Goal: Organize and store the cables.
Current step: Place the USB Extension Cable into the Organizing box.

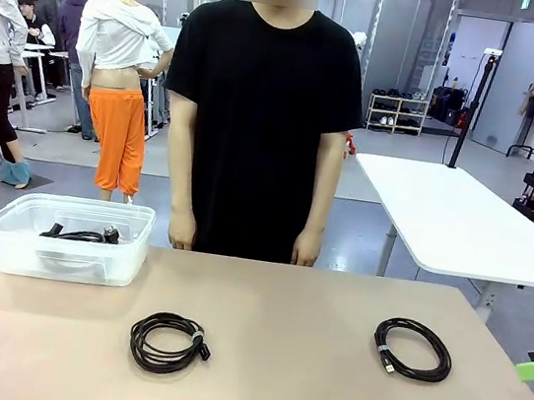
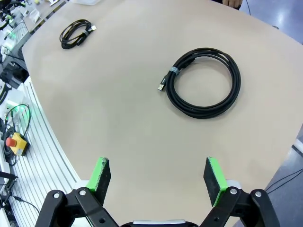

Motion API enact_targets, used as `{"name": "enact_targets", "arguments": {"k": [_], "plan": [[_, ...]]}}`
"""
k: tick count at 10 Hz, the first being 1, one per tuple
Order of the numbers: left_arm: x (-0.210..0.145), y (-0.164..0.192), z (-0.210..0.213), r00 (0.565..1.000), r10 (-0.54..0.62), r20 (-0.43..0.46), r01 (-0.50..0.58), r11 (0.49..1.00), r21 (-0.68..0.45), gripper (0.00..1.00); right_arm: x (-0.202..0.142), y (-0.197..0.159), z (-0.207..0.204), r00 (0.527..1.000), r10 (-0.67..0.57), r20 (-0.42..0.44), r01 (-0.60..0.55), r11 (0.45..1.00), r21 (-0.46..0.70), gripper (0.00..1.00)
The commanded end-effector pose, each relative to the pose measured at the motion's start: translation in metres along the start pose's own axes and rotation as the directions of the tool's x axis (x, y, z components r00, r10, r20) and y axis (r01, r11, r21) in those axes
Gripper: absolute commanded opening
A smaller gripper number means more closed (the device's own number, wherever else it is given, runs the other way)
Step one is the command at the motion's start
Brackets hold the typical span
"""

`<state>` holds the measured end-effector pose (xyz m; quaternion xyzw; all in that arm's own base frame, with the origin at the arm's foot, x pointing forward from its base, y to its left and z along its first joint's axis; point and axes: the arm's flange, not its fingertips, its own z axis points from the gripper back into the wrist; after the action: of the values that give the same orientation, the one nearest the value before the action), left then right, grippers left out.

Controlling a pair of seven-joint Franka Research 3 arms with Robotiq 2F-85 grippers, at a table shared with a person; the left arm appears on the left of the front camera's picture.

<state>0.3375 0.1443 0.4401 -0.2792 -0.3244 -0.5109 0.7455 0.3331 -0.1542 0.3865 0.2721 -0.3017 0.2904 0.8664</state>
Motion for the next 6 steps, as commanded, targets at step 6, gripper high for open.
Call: {"name": "enact_targets", "arguments": {"k": [6], "plan": [[0.168,-0.068,-0.179,0.966,-0.063,-0.252,0.051,0.997,-0.056,1.0,0.002,-0.001,-0.001,1.0,-0.002,0.008,0.002,1.0,-0.016,1.0]]}}
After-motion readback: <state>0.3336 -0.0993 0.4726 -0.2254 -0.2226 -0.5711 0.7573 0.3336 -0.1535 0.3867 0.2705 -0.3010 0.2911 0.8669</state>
